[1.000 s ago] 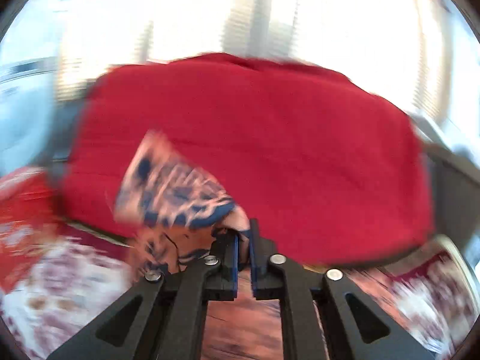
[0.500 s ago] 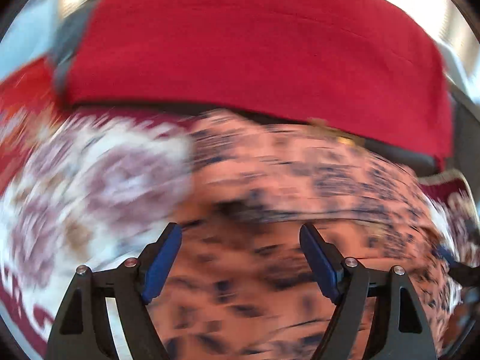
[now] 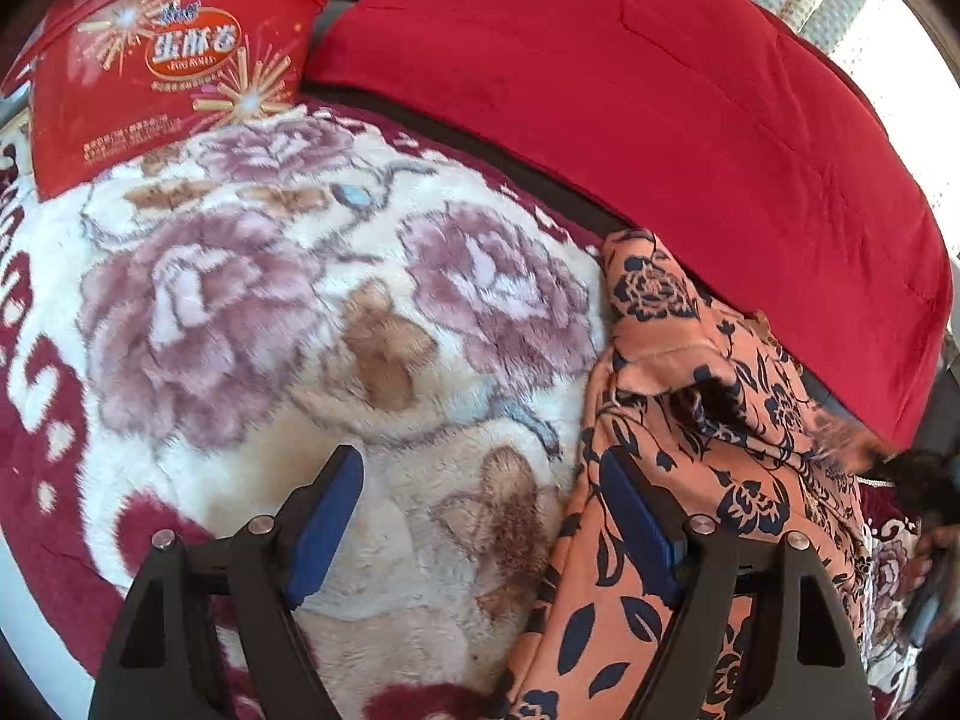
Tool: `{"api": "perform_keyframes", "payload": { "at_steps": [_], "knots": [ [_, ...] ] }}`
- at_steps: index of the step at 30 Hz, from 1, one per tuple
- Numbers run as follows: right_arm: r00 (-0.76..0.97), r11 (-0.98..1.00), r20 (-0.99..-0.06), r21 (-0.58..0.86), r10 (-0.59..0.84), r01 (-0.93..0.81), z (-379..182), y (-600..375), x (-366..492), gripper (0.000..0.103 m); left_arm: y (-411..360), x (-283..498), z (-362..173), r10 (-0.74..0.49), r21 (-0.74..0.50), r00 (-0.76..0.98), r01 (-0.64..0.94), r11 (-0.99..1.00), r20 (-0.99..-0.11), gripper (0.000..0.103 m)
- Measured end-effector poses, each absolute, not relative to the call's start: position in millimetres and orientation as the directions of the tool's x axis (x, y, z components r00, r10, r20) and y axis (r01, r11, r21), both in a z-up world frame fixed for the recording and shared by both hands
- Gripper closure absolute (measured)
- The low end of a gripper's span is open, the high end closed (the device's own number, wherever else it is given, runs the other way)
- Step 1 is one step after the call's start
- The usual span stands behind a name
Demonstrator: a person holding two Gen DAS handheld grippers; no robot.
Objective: Fold small clothes
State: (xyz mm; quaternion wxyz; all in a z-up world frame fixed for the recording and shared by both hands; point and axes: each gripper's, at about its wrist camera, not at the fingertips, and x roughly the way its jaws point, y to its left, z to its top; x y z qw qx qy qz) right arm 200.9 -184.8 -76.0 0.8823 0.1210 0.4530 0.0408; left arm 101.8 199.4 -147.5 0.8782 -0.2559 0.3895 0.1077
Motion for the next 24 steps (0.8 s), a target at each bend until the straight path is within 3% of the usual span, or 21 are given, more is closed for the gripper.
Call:
{"api": "perform_keyframes", "payload": {
  "at_steps": [3, 6, 7, 8, 9, 10, 12, 15, 17, 19, 20, 22, 24],
  "knots": [
    [0.695, 0.977, -0.711, 0.204, 0.106, 0.059, -41, -194, 173, 0.099, 201, 101, -137, 0.006, -0.361, 0.7, -0.375, 0.854, -0.714, 0.021],
    [0.649, 0.971, -0.76, 0.178, 0.034, 0.157, -75, -220, 170, 0.091, 192, 115, -127, 0.001, -0.355, 0.717, -0.346, 0.869, -0.697, 0.021],
    [0.574, 0.969, -0.815, 0.201, 0.083, 0.145, -101, -224, 177, 0.088, 186, 124, -125, -0.007, -0.35, 0.713, -0.336, 0.874, -0.701, 0.021],
    [0.495, 0.963, -0.856, 0.239, 0.15, 0.122, -127, -225, 181, 0.071, 178, 136, -122, -0.02, -0.347, 0.71, -0.319, 0.882, -0.704, 0.021],
    [0.474, 0.961, -0.863, 0.254, 0.173, 0.112, -139, -225, 180, 0.061, 171, 146, -118, -0.041, -0.349, 0.712, -0.293, 0.89, -0.701, 0.021],
    [0.527, 0.958, -0.83, 0.271, 0.183, 0.095, -140, -225, 173, 0.06, 162, 158, -114, -0.065, -0.351, 0.717, -0.258, 0.9, -0.694, 0.021],
    [0.565, 0.942, -0.806, 0.304, 0.174, 0.143, -133, -232, 166, 0.044, 144, 180, -106, -0.087, -0.338, 0.727, -0.207, 0.918, -0.681, 0.021],
    [0.658, 0.909, -0.735, 0.371, 0.163, 0.189, -104, -244, 156, 0.04, 122, 214, -108, -0.092, -0.307, 0.72, -0.173, 0.936, -0.688, 0.021],
    [0.71, 0.887, -0.673, 0.434, 0.206, 0.155, -83, -251, 157, 0.037, 109, 239, -129, -0.087, -0.251, 0.67, -0.151, 0.956, -0.737, 0.021],
    [0.727, 0.861, -0.622, 0.503, 0.293, 0.083, -69, -246, 162, 0.026, 102, 261, -168, -0.001, -0.122, 0.542, -0.187, 0.975, -0.841, 0.02],
    [0.714, 0.837, -0.6, 0.545, 0.36, 0.035, -68, -243, 170, 0.018, 103, 265, -179, -0.008, -0.118, 0.519, -0.18, 0.977, -0.855, 0.019],
    [0.666, 0.805, -0.601, 0.593, 0.443, -0.001, -82, -243, 186, 0.013, 105, 259, -176, 0.004, -0.122, 0.555, -0.189, 0.974, -0.832, 0.019],
    [0.577, 0.81, -0.688, 0.582, 0.44, 0.075, -123, -249, 208, 0.014, 103, 253, -163, 0.022, -0.117, 0.569, -0.207, 0.971, -0.822, 0.019]
  ]
}}
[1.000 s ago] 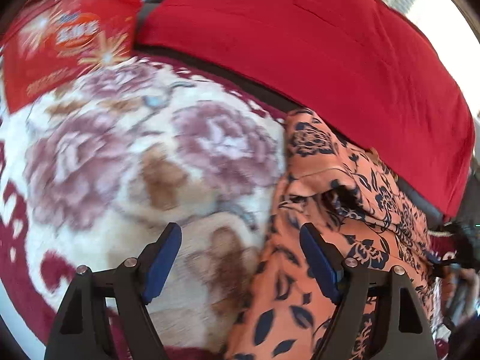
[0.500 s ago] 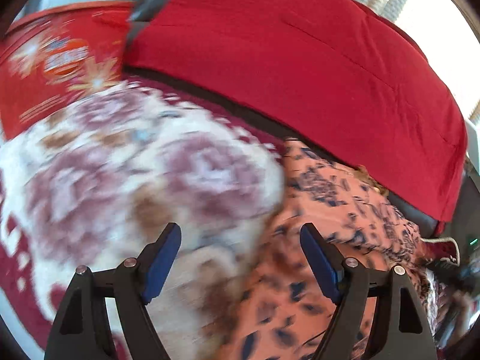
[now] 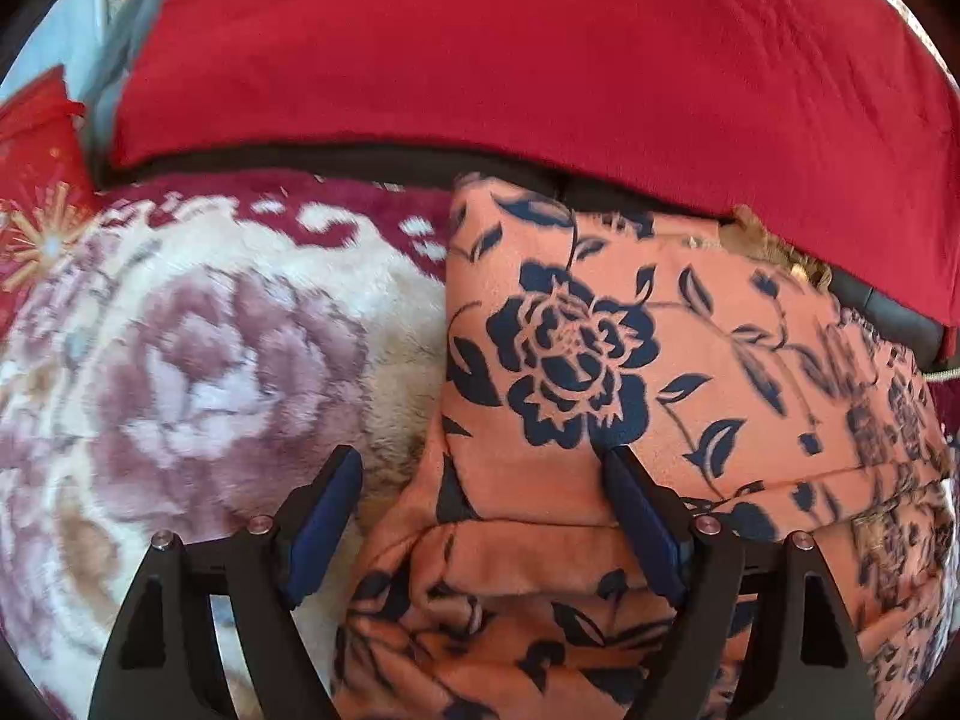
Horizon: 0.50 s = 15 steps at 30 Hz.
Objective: Fold small clothes
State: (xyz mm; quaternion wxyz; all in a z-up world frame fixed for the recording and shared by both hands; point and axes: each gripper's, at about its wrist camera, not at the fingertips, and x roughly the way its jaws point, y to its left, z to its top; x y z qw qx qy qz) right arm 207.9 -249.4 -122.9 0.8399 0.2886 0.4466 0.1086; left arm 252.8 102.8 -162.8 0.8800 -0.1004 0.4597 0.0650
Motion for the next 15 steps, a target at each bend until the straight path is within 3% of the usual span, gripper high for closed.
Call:
{"api": "perform_keyframes", "payload": {
  "at_steps": [1, 5, 7, 8, 9, 12, 15],
  "knots": [
    [0.535, 0.788, -0.719, 0.597, 0.443, 0.149, -149, -257, 216, 0.016, 102, 248, -153, 0.009, -0.136, 0.59, -0.202, 0.97, -0.807, 0.019],
    [0.633, 0.743, -0.613, 0.663, 0.472, 0.088, -128, -260, 207, 0.016, 101, 237, -134, -0.025, -0.181, 0.667, -0.165, 0.97, -0.744, 0.015],
    [0.651, 0.729, -0.56, 0.684, 0.512, 0.015, -118, -254, 207, 0.016, 98, 254, -162, 0.018, -0.103, 0.578, -0.177, 0.979, -0.816, 0.012],
    [0.641, 0.755, -0.59, 0.656, 0.491, 0.025, -125, -254, 214, 0.015, 102, 263, -184, 0.015, -0.097, 0.499, -0.197, 0.976, -0.866, 0.01],
    [0.597, 0.788, -0.666, 0.609, 0.448, 0.088, -143, -256, 223, 0.019, 107, 259, -185, 0.007, -0.13, 0.541, -0.214, 0.968, -0.841, 0.01],
    [0.617, 0.781, -0.65, 0.618, 0.444, 0.09, -136, -257, 216, 0.022, 108, 247, -163, -0.005, -0.138, 0.532, -0.209, 0.968, -0.847, 0.01],
    [0.646, 0.833, -0.647, 0.553, 0.405, 0.032, -107, -247, 181, 0.022, 123, 206, -132, 0.0, -0.16, 0.616, -0.205, 0.966, -0.787, 0.01]
  ]
}}
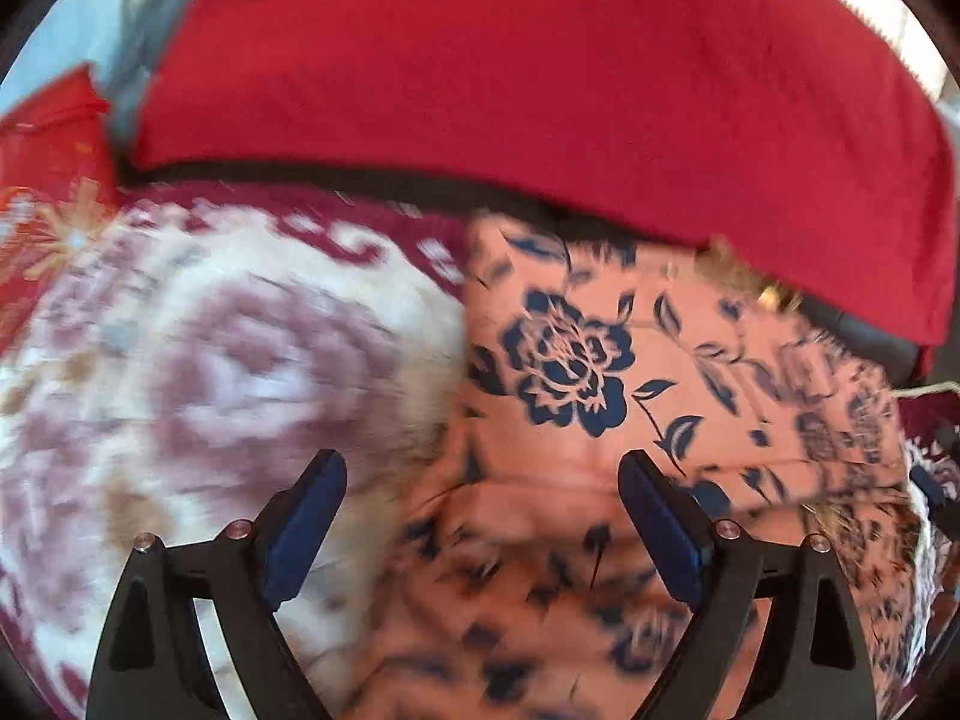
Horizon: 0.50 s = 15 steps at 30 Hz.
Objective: Fold small clothes
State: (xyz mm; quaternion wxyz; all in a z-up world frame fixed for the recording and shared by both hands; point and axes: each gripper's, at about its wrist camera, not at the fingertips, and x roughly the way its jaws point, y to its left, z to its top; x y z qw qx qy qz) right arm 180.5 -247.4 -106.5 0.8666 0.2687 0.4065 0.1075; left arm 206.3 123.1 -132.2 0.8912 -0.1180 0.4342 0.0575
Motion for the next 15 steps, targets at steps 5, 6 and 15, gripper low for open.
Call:
{"api": "perform_keyframes", "payload": {
  "at_steps": [5, 6, 15],
  "knots": [
    [0.675, 0.847, -0.643, 0.53, 0.361, 0.051, -98, -270, 70, 0.022, 151, 104, -124, -0.047, -0.214, 0.629, -0.192, 0.958, -0.776, 0.01],
    [0.686, 0.855, -0.646, 0.514, 0.335, 0.067, -96, -275, 44, 0.022, 156, 82, -125, -0.055, -0.228, 0.631, -0.197, 0.954, -0.774, 0.01],
    [0.905, 0.991, -0.405, -0.033, -0.132, 0.13, 21, -254, -174, 0.009, 157, -46, -92, 0.004, -0.215, 0.753, -0.193, 0.957, -0.658, 0.01]
  ]
}}
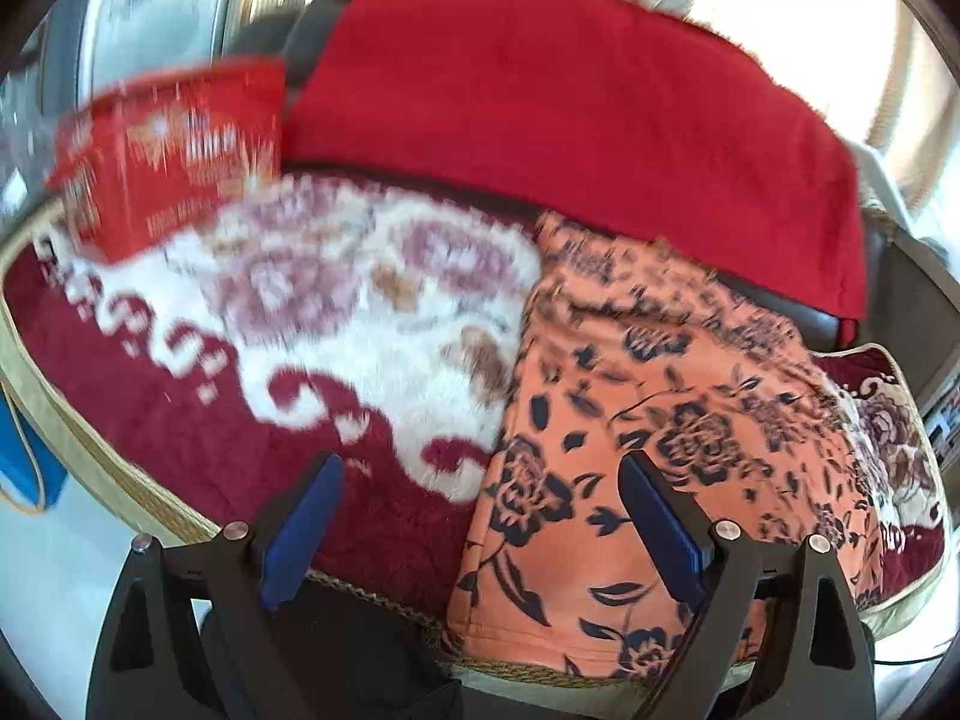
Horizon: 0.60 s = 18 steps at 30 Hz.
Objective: Fold small clothes
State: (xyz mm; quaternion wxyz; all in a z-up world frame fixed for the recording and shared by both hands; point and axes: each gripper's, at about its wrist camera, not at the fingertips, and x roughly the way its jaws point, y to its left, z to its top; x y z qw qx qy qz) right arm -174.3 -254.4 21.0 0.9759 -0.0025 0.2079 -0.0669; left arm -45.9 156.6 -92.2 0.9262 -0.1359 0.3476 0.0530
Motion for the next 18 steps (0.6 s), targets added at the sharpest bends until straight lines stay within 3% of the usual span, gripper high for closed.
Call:
{"api": "perform_keyframes", "payload": {
  "at_steps": [1, 3, 5, 8, 12, 16, 18],
  "knots": [
    [0.927, 0.985, -0.334, -0.091, -0.171, 0.149, 31, -245, -188, 0.006, 155, -50, -84, 0.01, -0.217, 0.772, -0.192, 0.957, -0.635, 0.01],
    [0.941, 0.98, -0.279, -0.103, -0.194, 0.172, 32, -246, -196, 0.0, 149, -54, -77, 0.012, -0.234, 0.805, -0.187, 0.954, -0.593, 0.008],
    [0.902, 0.984, -0.4, -0.001, -0.162, 0.176, 12, -261, -179, 0.0, 145, -54, -80, -0.012, -0.264, 0.79, -0.19, 0.946, -0.613, 0.007],
    [0.801, 0.944, -0.597, 0.288, 0.042, 0.164, -39, -296, -152, 0.001, 145, -56, -100, -0.044, -0.291, 0.726, -0.218, 0.931, -0.686, 0.007],
    [0.723, 0.836, -0.642, 0.521, 0.253, 0.17, -99, -323, -138, 0.011, 146, -69, -120, -0.082, -0.32, 0.67, -0.24, 0.917, -0.738, 0.007],
    [0.691, 0.766, -0.63, 0.62, 0.354, 0.173, -124, -336, -122, 0.015, 144, -71, -128, -0.081, -0.282, 0.639, -0.22, 0.934, -0.765, 0.007],
    [0.679, 0.742, -0.626, 0.646, 0.384, 0.177, -133, -342, -112, 0.024, 147, -71, -134, -0.094, -0.295, 0.631, -0.221, 0.93, -0.77, 0.007]
  ]
}}
